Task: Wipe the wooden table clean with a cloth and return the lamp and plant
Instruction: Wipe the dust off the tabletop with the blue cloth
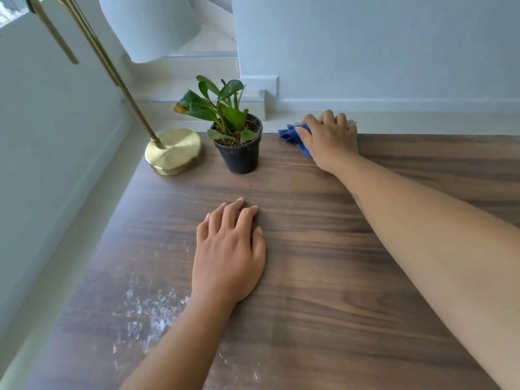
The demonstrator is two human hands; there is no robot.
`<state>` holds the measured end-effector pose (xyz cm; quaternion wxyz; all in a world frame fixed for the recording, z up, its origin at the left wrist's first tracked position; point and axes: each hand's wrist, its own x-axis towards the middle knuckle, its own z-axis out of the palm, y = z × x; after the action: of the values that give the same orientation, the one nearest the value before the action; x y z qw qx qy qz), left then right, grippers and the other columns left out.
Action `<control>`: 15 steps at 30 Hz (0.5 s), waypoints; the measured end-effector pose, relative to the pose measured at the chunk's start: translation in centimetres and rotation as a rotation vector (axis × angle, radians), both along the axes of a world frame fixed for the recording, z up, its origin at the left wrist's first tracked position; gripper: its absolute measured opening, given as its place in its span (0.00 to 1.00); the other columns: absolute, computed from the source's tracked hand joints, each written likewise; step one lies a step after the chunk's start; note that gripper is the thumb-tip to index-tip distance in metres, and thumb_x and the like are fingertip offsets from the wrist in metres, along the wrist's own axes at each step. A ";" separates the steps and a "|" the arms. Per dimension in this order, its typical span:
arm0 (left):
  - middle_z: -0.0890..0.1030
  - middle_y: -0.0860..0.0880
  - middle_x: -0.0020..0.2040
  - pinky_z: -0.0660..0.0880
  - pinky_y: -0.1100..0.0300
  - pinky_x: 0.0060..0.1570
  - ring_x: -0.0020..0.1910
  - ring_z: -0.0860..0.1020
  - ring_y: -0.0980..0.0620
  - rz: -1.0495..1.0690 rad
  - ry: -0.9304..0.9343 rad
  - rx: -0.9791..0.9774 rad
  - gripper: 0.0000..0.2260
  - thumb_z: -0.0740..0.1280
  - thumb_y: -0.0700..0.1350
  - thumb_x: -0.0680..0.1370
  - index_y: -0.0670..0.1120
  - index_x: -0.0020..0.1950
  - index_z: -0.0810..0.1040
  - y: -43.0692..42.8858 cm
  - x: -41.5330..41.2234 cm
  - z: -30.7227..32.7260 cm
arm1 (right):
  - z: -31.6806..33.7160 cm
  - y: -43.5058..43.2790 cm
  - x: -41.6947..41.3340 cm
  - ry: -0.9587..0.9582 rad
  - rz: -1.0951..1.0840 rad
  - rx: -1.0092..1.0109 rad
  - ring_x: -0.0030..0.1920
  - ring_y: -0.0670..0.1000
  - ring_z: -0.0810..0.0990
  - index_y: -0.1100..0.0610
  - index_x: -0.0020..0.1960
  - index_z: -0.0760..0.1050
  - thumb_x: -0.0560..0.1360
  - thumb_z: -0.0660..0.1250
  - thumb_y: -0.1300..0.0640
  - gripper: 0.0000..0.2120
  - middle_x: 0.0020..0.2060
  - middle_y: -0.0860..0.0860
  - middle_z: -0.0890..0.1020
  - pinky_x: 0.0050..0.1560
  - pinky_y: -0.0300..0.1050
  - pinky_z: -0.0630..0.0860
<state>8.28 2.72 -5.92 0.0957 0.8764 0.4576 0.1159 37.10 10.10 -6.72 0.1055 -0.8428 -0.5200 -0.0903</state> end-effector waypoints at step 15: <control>0.66 0.52 0.73 0.58 0.49 0.71 0.72 0.60 0.48 -0.015 -0.004 0.032 0.19 0.52 0.54 0.81 0.54 0.71 0.67 -0.3 -0.1 -0.4 | 1.5 -16.4 -10.5 0.103 0.160 0.039 0.50 0.55 0.71 0.46 0.53 0.76 0.77 0.58 0.40 0.14 0.50 0.49 0.73 0.48 0.50 0.63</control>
<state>8.21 2.43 -6.28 0.0832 0.8811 0.4487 0.1241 26.58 -6.26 -5.21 0.1555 -0.7998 -0.5777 -0.0481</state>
